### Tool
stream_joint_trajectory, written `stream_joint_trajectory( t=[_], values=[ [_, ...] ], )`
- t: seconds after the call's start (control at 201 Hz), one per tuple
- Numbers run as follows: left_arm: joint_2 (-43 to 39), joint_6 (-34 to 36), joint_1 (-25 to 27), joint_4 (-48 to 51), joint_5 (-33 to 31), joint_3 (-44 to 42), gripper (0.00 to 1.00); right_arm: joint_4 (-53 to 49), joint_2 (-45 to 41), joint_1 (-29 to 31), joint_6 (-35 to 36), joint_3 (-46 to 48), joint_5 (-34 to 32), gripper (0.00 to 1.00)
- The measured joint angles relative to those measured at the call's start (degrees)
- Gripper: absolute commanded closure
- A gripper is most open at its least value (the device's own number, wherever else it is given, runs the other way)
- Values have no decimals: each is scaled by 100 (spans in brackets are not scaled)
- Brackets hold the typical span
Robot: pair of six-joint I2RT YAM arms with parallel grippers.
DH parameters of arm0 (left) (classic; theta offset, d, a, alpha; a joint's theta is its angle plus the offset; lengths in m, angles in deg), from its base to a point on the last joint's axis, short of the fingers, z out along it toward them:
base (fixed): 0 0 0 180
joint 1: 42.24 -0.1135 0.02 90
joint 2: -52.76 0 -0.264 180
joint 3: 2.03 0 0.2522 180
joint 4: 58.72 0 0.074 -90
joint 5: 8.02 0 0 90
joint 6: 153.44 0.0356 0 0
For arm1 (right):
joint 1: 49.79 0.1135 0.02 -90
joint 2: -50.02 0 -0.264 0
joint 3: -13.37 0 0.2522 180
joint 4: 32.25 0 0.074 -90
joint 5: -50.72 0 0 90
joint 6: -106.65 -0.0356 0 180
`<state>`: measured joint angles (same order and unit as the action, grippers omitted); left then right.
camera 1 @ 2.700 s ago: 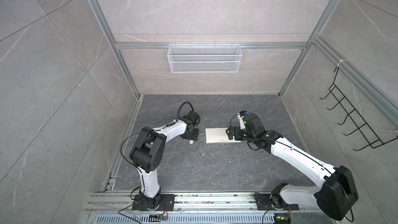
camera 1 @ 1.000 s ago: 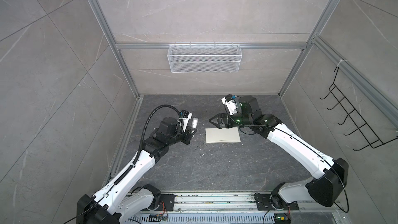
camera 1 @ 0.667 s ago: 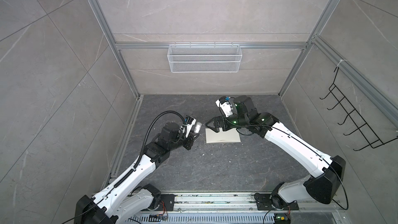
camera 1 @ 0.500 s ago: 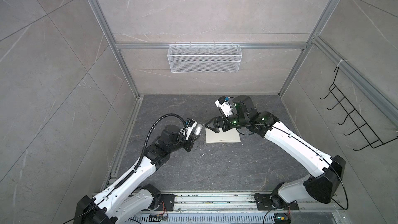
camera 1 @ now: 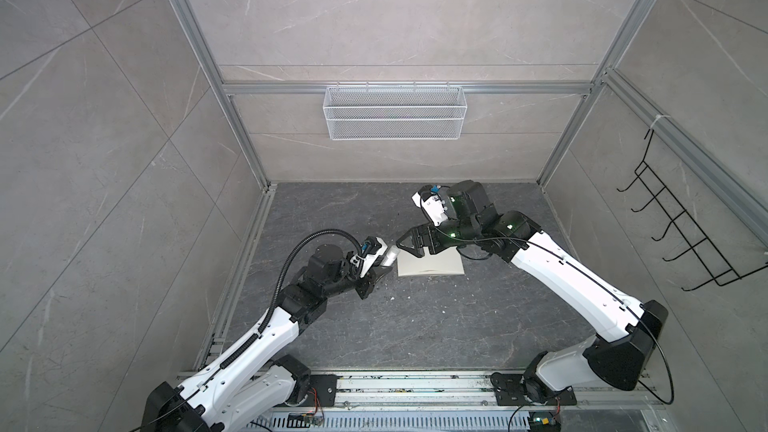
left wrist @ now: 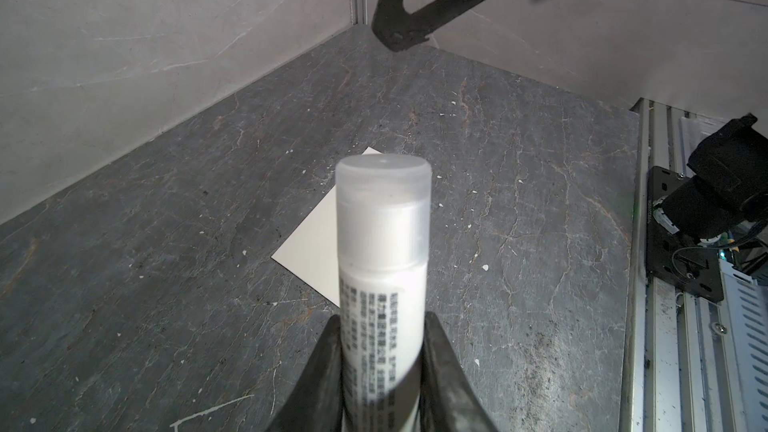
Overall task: Place the letter into the envelope and seal it
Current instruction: 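Lift the glue stick with the left gripper toward the right gripper, then grasp the glue stick cap with the right gripper while the left holds the stick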
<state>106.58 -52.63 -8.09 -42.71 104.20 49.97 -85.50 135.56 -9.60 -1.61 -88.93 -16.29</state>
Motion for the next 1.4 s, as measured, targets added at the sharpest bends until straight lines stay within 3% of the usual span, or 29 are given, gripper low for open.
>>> stream_joint_trajectory(
  t=[0.189,0.378,0.667,0.916,1.404],
  values=[
    [0,68,0,-35,111,-61,100,-192,170,101,7,-2,-2,27],
    [4,81,0,-76,216,-61,100,-267,223,256,-7,-22,26,45],
    [103,81,0,-98,243,-61,100,-275,376,389,-15,-74,44,60],
    [140,81,0,-98,282,-61,100,-273,501,433,-13,-140,44,64],
    [195,81,0,-107,354,-61,100,-382,573,439,-11,-234,-26,89]
  ],
)
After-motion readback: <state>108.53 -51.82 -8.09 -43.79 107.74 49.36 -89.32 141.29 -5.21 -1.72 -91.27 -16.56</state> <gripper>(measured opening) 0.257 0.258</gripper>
